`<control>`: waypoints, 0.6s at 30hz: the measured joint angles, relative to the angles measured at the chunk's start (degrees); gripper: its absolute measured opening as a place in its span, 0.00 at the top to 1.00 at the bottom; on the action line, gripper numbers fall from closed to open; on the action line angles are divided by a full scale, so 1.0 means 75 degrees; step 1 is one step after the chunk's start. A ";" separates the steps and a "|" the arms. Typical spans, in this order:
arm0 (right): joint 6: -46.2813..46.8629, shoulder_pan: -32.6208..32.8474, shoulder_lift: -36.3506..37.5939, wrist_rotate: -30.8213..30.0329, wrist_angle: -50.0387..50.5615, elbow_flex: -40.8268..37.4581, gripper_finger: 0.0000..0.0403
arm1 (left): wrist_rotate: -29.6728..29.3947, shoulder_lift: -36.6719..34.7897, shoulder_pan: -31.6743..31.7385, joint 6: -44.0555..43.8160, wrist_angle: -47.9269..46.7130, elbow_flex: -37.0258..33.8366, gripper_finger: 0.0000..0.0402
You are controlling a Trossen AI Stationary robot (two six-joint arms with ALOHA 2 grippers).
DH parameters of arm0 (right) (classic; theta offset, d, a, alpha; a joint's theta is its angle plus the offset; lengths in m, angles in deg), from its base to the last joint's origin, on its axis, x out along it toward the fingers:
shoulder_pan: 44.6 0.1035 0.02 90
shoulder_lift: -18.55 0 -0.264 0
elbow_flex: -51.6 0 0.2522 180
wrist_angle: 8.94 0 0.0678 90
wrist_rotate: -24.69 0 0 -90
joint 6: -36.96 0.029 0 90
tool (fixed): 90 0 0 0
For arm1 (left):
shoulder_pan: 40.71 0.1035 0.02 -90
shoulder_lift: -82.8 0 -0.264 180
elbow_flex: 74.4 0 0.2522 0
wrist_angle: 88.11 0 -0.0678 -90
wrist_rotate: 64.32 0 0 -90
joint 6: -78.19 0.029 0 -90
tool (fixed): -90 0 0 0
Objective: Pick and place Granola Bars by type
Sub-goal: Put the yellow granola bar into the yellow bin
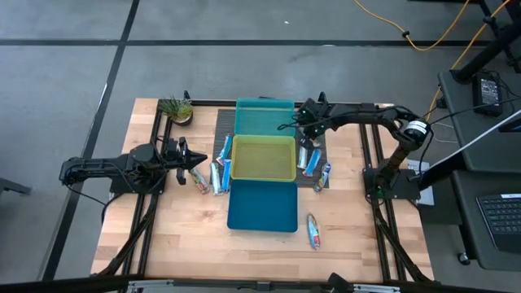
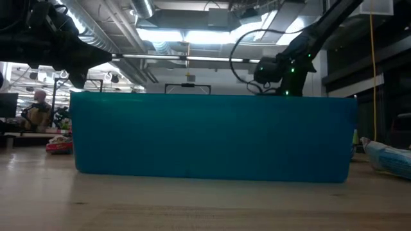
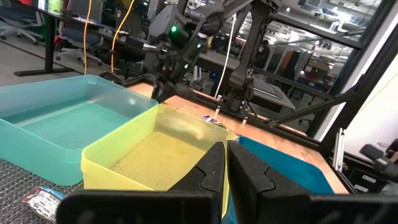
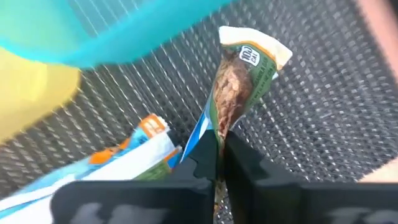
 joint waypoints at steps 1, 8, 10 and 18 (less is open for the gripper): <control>0.0088 0.0003 0.0132 0.0001 0.0014 0.0000 0.92 | 0.0000 0.0000 0.0001 0.0008 0.0000 0.0001 0.97; 0.0338 0.0001 0.1821 0.0001 0.0428 0.0000 0.97 | 0.0000 0.0000 -0.0002 0.0014 0.0000 -0.0001 0.97; 0.0454 0.0032 0.2424 0.0031 0.0553 0.0000 0.96 | 0.0000 0.0000 0.0001 0.0016 0.0000 -0.0001 0.97; 0.0249 0.0475 0.4523 0.1307 0.0524 0.0001 0.97 | 0.0006 0.0001 -0.0002 0.0006 0.0000 -0.0002 0.97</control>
